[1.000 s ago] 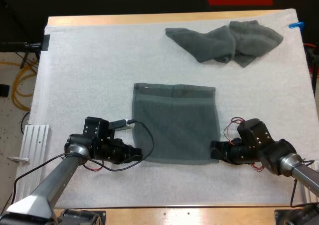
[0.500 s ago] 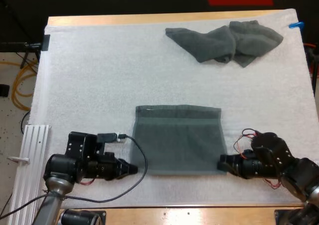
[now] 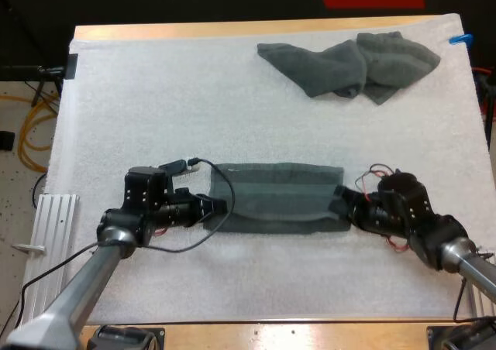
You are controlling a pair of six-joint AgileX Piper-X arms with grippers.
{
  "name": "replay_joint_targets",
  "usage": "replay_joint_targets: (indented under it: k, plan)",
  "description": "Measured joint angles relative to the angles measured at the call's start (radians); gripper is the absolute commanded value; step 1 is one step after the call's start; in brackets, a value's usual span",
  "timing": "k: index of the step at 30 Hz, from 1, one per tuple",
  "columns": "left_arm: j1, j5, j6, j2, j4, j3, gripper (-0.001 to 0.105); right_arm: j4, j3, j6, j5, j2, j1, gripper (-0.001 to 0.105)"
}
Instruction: Pick towel from pile fold and stack
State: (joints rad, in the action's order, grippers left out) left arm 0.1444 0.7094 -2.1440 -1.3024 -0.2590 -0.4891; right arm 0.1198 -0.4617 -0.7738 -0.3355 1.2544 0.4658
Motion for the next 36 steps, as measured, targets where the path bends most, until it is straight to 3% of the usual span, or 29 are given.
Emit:
replay_joint_targets:
  k: [6, 11, 19, 21, 23, 25, 27, 29, 30, 33, 36]
  plan:
    - [0.000, -0.050, -0.025, -0.102, 0.141, 0.000, 0.000, -0.109, 0.000, 0.008, -0.027, 0.127, -0.048, 0.000]
    - [0.000, -0.124, -0.025, -0.116, 0.166, 0.000, 0.000, -0.177, 0.000, 0.010, -0.034, 0.196, -0.051, 0.000]
    - [0.000, -0.154, -0.025, -0.116, 0.216, 0.000, 0.000, -0.266, 0.000, 0.012, -0.034, 0.217, -0.051, 0.000]
    - [0.000, -0.151, -0.023, -0.116, 0.216, 0.000, 0.006, -0.290, 0.000, 0.012, -0.034, 0.217, -0.051, 0.001]
    - [0.000, -0.139, -0.022, -0.116, 0.216, 0.000, 0.018, -0.309, 0.000, 0.012, -0.034, 0.217, -0.051, 0.009]
    - [0.000, -0.129, -0.006, -0.116, 0.221, 0.000, 0.032, -0.324, 0.000, 0.012, -0.034, 0.217, -0.051, 0.024]
    - [0.000, -0.115, 0.013, -0.116, 0.222, -0.004, 0.059, -0.334, -0.004, 0.012, -0.035, 0.217, -0.051, 0.050]
    - [0.000, -0.110, 0.027, -0.116, 0.222, -0.015, 0.075, -0.373, -0.010, 0.005, -0.035, 0.217, -0.051, 0.068]
    - [0.000, -0.108, 0.040, -0.116, 0.220, -0.023, 0.080, -0.405, -0.012, -0.010, -0.035, 0.217, -0.051, 0.073]
    - [0.000, -0.095, 0.057, -0.116, 0.219, -0.068, 0.077, -0.476, -0.033, -0.078, -0.035, 0.217, -0.051, 0.073]
    - [0.000, -0.094, 0.069, -0.097, 0.193, -0.121, 0.072, -0.446, -0.073, -0.140, -0.035, 0.198, -0.051, 0.073]
